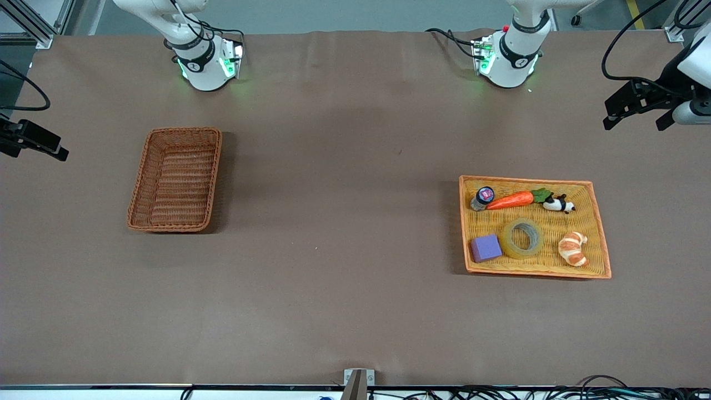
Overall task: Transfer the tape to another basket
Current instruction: 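Reach the left gripper toward the yellow tape roll in the tray, then lower the left gripper onto the tape roll and close on its rim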
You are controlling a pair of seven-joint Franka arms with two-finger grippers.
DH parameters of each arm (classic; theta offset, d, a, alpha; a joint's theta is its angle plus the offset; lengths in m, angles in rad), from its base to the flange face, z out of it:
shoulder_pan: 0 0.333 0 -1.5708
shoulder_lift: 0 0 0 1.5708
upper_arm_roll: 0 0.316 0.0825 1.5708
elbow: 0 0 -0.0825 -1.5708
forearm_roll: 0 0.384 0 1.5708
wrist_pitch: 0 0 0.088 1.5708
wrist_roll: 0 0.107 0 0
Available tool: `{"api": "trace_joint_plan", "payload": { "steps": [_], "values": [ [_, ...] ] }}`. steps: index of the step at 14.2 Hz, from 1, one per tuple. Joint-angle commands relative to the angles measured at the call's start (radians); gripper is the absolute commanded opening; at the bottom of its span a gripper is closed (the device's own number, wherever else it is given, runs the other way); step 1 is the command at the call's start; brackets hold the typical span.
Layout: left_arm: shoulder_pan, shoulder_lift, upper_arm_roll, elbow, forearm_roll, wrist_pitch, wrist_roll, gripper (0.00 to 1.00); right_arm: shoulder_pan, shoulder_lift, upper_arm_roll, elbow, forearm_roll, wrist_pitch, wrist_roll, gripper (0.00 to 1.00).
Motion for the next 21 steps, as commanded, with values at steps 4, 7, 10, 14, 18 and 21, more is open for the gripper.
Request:
{"api": "trace_joint_plan", "payload": {
  "steps": [4, 7, 10, 14, 18, 21],
  "values": [
    [0.01, 0.026, -0.004, 0.02, 0.02, 0.002, 0.02, 1.0, -0.01, -0.02, 0.002, -0.018, 0.024, 0.008, -0.016, 1.0],
    [0.007, 0.079, -0.004, 0.015, 0.022, 0.003, 0.072, 1.0, -0.01, -0.02, 0.002, -0.018, 0.024, 0.008, -0.014, 1.0],
    [0.004, 0.135, -0.007, -0.001, 0.04, 0.042, 0.072, 1.0, -0.01, -0.02, 0.002, -0.018, 0.024, 0.009, -0.014, 1.0],
    [-0.001, 0.168, -0.018, -0.126, 0.086, 0.204, 0.058, 1.0, -0.01, -0.02, 0.002, -0.018, 0.024, 0.009, -0.014, 1.0],
    [0.001, 0.209, -0.018, -0.261, 0.086, 0.428, 0.052, 1.0, -0.01, -0.02, 0.002, -0.018, 0.024, 0.009, -0.014, 1.0],
    [0.007, 0.261, -0.018, -0.299, 0.086, 0.513, 0.052, 1.0, -0.01, -0.02, 0.002, -0.018, 0.024, 0.009, -0.016, 1.0]
  ]
}}
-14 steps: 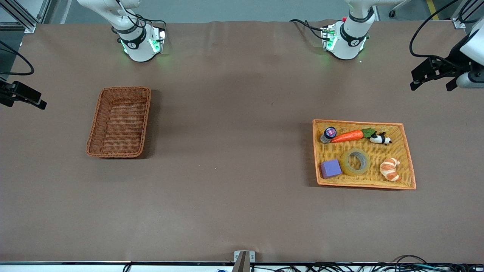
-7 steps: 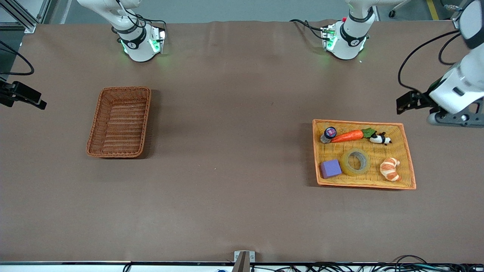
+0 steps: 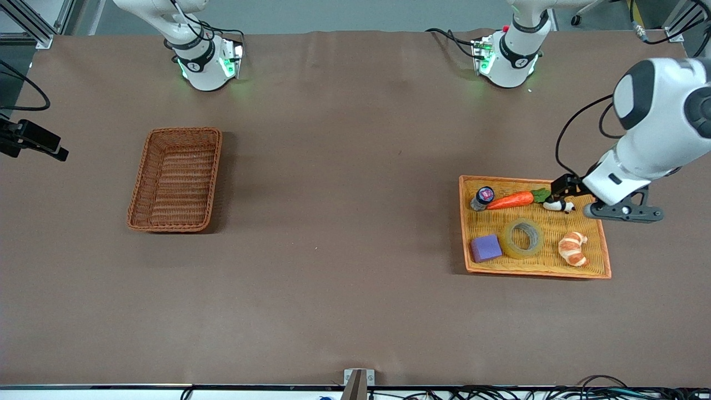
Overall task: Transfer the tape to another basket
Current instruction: 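Lower the left gripper onto the tape roll and close on its rim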
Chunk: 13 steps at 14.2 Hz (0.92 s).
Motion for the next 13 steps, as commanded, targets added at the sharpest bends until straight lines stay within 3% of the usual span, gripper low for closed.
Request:
{"api": "trace_joint_plan", "payload": {
  "steps": [1, 13],
  "values": [
    [0.011, 0.038, -0.009, -0.022, 0.018, 0.054, -0.008, 1.0, -0.01, -0.02, 0.002, -0.018, 0.024, 0.008, -0.015, 1.0],
    [0.08, 0.322, -0.007, -0.034, 0.016, 0.368, -0.008, 1.0, -0.011, -0.02, 0.002, -0.018, 0.024, 0.006, -0.015, 1.0]
  ]
}}
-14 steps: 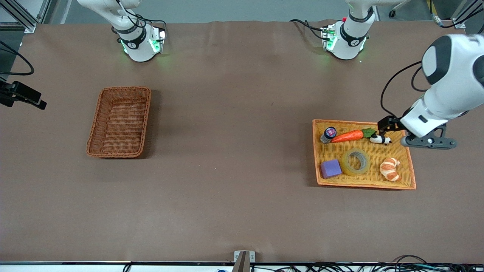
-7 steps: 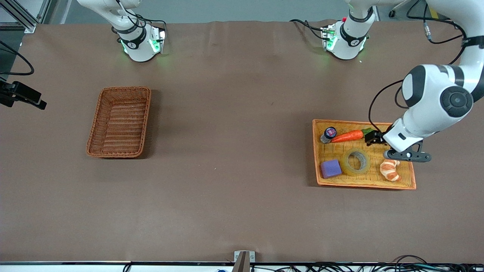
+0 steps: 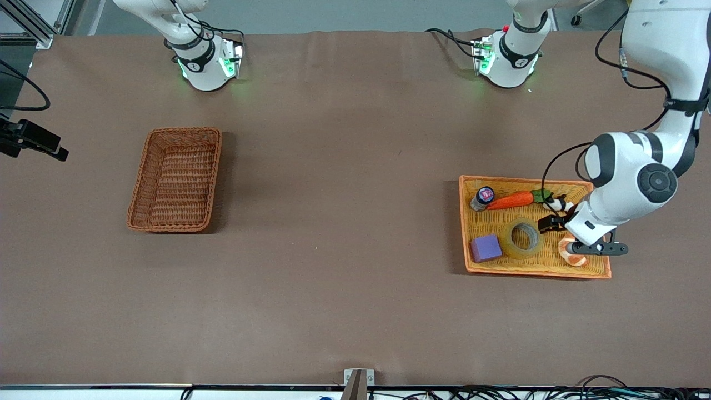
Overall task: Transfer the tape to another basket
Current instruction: 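Lower the left gripper onto the tape roll and close on its rim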
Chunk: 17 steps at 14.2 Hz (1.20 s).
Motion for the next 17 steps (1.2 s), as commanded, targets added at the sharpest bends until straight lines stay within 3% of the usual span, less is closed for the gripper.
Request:
{"api": "trace_joint_plan", "payload": {
  "steps": [1, 5, 7, 8, 11, 13, 15, 17],
  "values": [
    [-0.014, 0.021, -0.008, 0.009, 0.016, 0.018, -0.008, 1.0, -0.011, -0.02, 0.002, -0.019, 0.024, 0.006, -0.014, 1.0],
    [-0.016, 0.079, -0.008, 0.005, 0.014, 0.094, -0.008, 0.96, -0.011, -0.02, 0.001, -0.019, 0.024, 0.006, -0.015, 1.0],
    [-0.014, 0.099, -0.009, 0.0, 0.014, 0.104, -0.008, 0.84, -0.011, -0.02, 0.001, -0.019, 0.024, 0.006, -0.015, 1.0],
    [-0.014, 0.098, -0.009, -0.01, 0.016, 0.104, -0.008, 0.71, -0.011, -0.02, 0.001, -0.019, 0.024, 0.008, -0.015, 1.0],
    [-0.014, 0.089, -0.011, -0.015, 0.016, 0.104, -0.005, 0.18, -0.011, -0.02, 0.001, -0.019, 0.024, 0.006, -0.015, 1.0],
    [-0.011, 0.064, -0.031, -0.014, 0.016, 0.091, -0.007, 0.01, -0.011, -0.02, 0.001, -0.019, 0.024, 0.008, -0.015, 1.0],
    [-0.014, 0.02, -0.034, 0.003, 0.016, 0.053, -0.001, 0.0, -0.011, -0.02, 0.001, -0.019, 0.024, 0.006, -0.015, 1.0],
    [-0.014, -0.023, -0.076, 0.061, 0.016, -0.078, -0.004, 0.0, -0.011, -0.02, 0.001, -0.019, 0.024, 0.006, -0.015, 1.0]
  ]
}}
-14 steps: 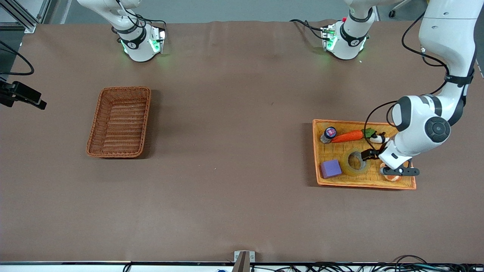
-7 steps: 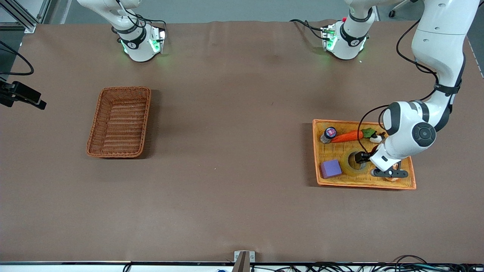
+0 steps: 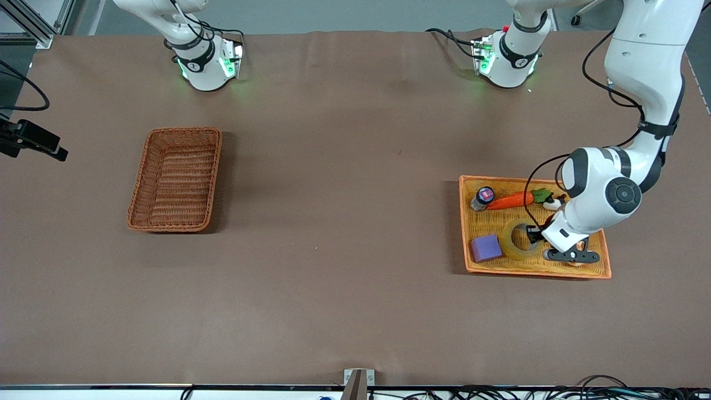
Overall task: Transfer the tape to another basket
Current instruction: 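Carry the tape roll to mid-table with the left gripper and release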
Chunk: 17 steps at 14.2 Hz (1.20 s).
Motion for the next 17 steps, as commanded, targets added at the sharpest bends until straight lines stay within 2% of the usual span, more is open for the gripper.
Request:
{"api": "trace_joint_plan", "payload": {
  "steps": [1, 4, 8, 13, 17],
  "values": [
    [0.002, -0.098, -0.056, 0.068, 0.014, -0.202, -0.005, 0.0, -0.011, -0.02, 0.003, -0.018, 0.024, 0.006, -0.015, 1.0],
    [0.001, -0.124, -0.139, 0.158, 0.014, -0.385, -0.093, 0.0, -0.011, -0.02, 0.003, -0.018, 0.024, 0.008, -0.015, 1.0],
    [-0.024, -0.1, -0.273, 0.206, 0.017, -0.401, -0.368, 0.0, -0.011, -0.02, 0.003, -0.018, 0.024, 0.008, -0.015, 1.0],
    [-0.304, 0.105, -0.274, 0.41, 0.045, -0.398, -0.782, 0.0, -0.011, -0.02, 0.003, -0.018, 0.024, 0.008, -0.015, 1.0],
    [-0.504, 0.274, -0.27, 0.566, 0.163, -0.375, -1.057, 0.01, -0.011, -0.02, 0.001, -0.018, 0.024, 0.006, -0.015, 1.0]
  ]
}}
